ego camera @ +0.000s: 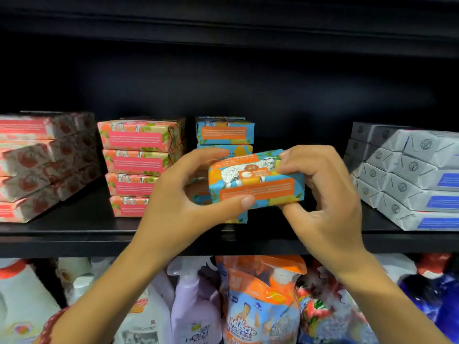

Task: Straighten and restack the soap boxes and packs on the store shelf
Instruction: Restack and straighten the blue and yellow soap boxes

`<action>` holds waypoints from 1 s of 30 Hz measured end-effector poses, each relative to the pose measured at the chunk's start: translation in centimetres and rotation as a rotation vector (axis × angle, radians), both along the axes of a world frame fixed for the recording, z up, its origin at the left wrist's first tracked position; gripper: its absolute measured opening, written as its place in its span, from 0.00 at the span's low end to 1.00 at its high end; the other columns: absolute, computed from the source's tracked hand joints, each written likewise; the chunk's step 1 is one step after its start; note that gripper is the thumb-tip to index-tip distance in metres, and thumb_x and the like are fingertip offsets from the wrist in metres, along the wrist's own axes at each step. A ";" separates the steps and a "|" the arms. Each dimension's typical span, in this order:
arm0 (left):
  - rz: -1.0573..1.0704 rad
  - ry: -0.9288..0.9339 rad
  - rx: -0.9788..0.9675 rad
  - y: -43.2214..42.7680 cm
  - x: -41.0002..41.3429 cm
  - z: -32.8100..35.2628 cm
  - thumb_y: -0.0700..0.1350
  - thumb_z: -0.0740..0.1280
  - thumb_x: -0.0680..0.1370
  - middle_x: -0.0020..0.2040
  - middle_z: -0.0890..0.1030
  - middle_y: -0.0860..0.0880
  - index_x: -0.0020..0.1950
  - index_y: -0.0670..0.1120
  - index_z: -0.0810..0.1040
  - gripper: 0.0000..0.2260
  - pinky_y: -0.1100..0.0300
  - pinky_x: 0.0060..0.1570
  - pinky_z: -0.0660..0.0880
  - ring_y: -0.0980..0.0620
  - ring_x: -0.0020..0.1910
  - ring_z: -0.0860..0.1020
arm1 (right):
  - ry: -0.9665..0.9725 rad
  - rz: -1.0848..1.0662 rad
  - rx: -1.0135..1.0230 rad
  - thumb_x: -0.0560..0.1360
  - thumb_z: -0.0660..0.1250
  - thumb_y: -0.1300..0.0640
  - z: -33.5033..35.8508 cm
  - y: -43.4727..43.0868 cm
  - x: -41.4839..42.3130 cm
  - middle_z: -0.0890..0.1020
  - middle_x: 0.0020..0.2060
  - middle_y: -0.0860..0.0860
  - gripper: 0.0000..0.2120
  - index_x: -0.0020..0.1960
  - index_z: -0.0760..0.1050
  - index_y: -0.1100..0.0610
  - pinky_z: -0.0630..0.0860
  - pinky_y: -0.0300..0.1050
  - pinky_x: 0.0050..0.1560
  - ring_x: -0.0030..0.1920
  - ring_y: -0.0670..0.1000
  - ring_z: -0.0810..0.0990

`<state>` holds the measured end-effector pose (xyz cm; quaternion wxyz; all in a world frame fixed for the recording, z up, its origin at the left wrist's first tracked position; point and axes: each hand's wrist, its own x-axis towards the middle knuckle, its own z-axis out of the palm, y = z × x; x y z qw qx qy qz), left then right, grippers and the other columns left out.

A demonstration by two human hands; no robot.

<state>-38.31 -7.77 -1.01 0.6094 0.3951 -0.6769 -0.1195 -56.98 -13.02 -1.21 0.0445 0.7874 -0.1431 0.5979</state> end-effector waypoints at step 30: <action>0.645 -0.403 -0.232 -2.9 0.3 -0.7 0.45 0.68 0.77 0.55 0.80 0.44 0.57 0.40 0.78 0.13 0.61 0.57 0.68 0.46 0.57 0.76 | 0.459 -0.132 0.497 0.69 0.72 0.51 -4.7 -2.0 -4.4 0.79 0.49 0.36 0.12 0.52 0.80 0.47 0.71 0.36 0.55 0.55 0.38 0.75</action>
